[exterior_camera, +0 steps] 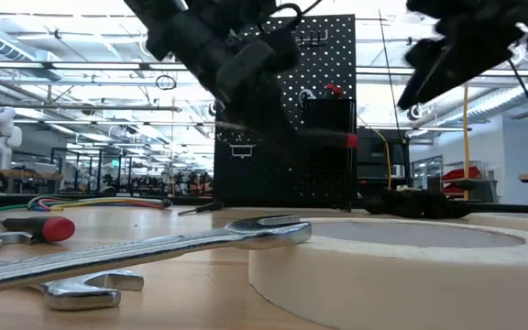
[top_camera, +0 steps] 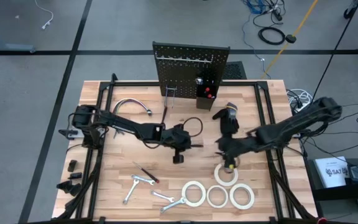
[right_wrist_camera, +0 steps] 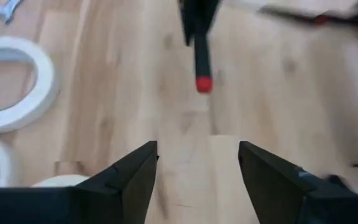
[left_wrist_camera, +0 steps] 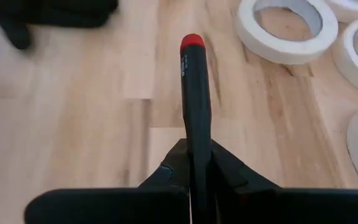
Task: Hang tools onto peg board
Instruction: Put the black nut driver into the black bin on the peg board
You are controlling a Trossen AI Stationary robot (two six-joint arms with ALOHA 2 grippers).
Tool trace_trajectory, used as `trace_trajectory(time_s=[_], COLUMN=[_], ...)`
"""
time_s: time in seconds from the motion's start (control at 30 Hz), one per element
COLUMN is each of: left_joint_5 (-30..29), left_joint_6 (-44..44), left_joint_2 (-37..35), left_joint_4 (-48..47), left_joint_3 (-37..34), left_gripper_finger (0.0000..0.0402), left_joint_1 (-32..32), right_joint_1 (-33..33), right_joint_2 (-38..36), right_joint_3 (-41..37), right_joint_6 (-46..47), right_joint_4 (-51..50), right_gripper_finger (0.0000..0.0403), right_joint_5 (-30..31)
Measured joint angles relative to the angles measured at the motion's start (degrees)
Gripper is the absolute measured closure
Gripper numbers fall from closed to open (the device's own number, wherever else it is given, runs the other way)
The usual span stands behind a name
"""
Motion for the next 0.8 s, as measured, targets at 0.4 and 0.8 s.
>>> trace_trajectory(time_s=[0.4,0.8], left_joint_5=[5.29,2.98], left_joint_6=[-2.98,-7.67], left_joint_2=[-1.89,3.56], left_joint_4=[47.79,69.19], left_joint_3=[-11.41,-13.8], left_gripper_finger=[0.0384,0.0384], left_joint_1=[0.61,0.11], right_joint_1=[1.87,-0.66], right_joint_2=[-23.85,-16.37], right_joint_3=[-32.64,-32.41], right_joint_6=[-18.52,-17.21], right_joint_4=[66.69,82.0], right_gripper_finger=[0.019,0.019], right_joint_5=[-1.81,-2.28])
